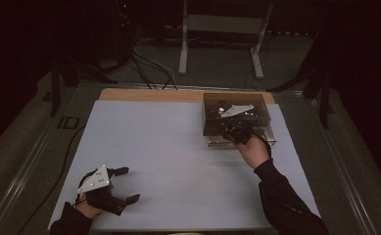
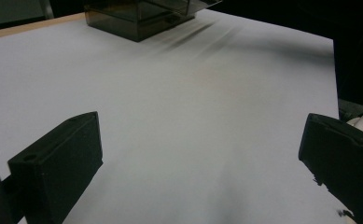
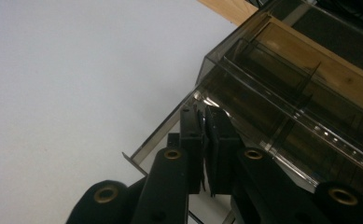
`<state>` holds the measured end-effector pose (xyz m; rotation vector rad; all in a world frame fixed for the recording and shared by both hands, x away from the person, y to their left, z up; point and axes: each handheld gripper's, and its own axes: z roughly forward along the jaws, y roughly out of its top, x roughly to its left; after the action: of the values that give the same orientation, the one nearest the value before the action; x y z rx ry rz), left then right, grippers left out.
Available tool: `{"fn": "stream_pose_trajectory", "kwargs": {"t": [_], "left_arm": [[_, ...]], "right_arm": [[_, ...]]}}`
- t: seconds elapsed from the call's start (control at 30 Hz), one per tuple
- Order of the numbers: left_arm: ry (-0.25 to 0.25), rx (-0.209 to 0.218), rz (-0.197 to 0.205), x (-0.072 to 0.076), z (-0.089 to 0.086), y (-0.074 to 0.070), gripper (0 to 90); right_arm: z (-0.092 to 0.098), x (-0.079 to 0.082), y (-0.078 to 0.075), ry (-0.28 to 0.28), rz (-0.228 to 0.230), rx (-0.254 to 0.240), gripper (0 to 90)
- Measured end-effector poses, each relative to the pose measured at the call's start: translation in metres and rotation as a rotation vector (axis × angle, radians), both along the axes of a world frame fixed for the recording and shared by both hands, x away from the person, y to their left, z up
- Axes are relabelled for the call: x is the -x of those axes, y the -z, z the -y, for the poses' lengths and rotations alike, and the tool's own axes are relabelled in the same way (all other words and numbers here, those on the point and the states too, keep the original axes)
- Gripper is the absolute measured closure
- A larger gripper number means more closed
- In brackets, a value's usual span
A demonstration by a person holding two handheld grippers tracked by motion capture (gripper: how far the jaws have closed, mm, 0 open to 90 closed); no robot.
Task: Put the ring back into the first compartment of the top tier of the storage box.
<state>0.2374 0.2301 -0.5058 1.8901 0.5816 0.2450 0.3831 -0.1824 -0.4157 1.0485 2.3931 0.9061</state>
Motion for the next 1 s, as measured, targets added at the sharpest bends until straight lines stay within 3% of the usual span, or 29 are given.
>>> {"fn": "stream_pose_trajectory", "kwargs": {"t": [0.8,0.83,0.9,1.0], "left_arm": [[0.0,-0.003,-0.003,-0.001,0.0,0.001,1.1],[0.0,-0.003,-0.003,-0.001,0.0,0.001,1.1],[0.001,-0.003,-0.002,0.0,0.0,0.001,1.1],[0.0,-0.003,-0.003,-0.001,0.0,0.001,1.1]], "right_arm": [[0.0,-0.005,0.017,0.0,-0.05,0.009,86.0],[0.0,-0.005,0.016,0.002,-0.049,0.006,84.4],[0.0,-0.005,0.015,0.002,-0.045,-0.002,70.4],[0.0,-0.005,0.012,0.006,-0.049,-0.015,62.2]]}}
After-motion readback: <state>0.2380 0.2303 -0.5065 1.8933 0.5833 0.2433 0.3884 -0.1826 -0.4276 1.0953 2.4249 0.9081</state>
